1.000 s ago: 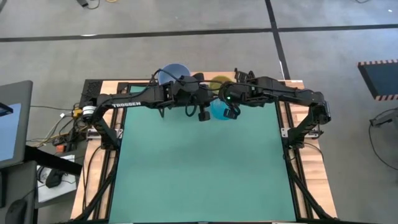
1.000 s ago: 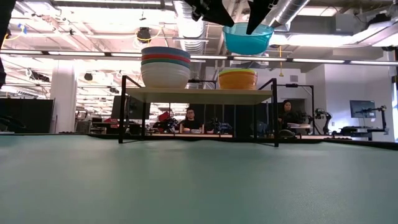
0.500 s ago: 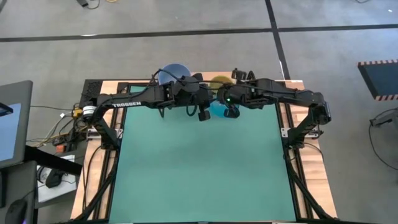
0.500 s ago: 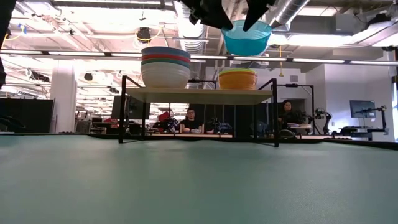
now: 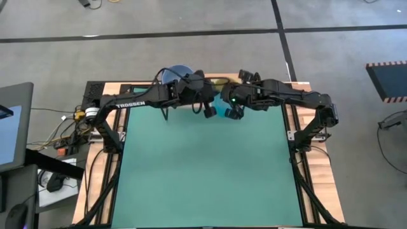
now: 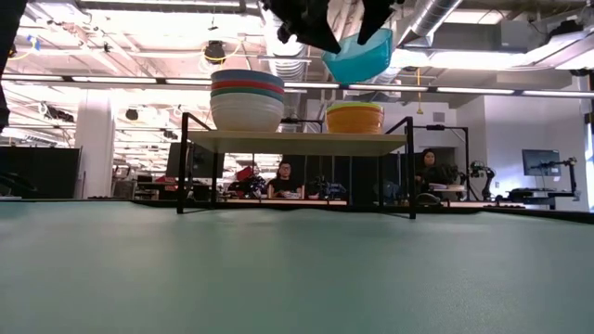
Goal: Place and stack bowls onto a shelf
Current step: Stack the small blue bowl on the small light green bowl on the shelf
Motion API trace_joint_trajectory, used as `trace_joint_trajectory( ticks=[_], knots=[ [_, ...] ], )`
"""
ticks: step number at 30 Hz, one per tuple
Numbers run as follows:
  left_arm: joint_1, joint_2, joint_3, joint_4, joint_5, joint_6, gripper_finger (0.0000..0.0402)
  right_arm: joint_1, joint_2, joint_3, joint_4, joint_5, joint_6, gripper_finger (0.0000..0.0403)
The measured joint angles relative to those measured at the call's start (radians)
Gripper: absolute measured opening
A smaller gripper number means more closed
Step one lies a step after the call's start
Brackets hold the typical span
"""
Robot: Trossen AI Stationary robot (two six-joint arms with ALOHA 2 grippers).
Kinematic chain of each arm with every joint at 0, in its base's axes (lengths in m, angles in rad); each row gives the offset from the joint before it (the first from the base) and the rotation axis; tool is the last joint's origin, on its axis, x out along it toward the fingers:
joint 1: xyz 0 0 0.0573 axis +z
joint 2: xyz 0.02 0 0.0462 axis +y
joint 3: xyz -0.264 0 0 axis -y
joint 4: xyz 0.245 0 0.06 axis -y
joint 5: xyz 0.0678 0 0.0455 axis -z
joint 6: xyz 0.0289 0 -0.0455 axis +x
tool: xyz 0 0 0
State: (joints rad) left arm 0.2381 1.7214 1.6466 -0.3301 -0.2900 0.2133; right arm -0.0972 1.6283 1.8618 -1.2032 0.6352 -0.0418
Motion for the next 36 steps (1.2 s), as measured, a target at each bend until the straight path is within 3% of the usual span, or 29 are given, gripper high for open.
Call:
trace_joint_trajectory(
  ticks=[7,14,23,30,36],
  knots=[
    [0.095,0.001,-0.001,0.067,-0.044,-0.163,0.0001,-0.071,-0.001,0.002,-0.073,0.123,0.218,0.0138],
    [0.164,0.007,-0.001,0.175,-0.002,-0.184,0.0,-0.101,-0.001,0.001,-0.146,0.127,0.304,0.0188],
    [0.19,0.066,0.001,0.262,0.049,-0.15,0.0,-0.098,-0.072,0.001,-0.138,0.128,0.344,0.0197],
    [0.2,0.105,0.0,0.247,0.148,-0.054,0.0,-0.102,-0.16,0.001,-0.126,0.128,0.393,0.0197],
    [0.2,0.134,0.0,0.244,0.155,-0.03,0.0,-0.102,-0.206,0.001,-0.128,0.128,0.432,0.0198]
  ],
)
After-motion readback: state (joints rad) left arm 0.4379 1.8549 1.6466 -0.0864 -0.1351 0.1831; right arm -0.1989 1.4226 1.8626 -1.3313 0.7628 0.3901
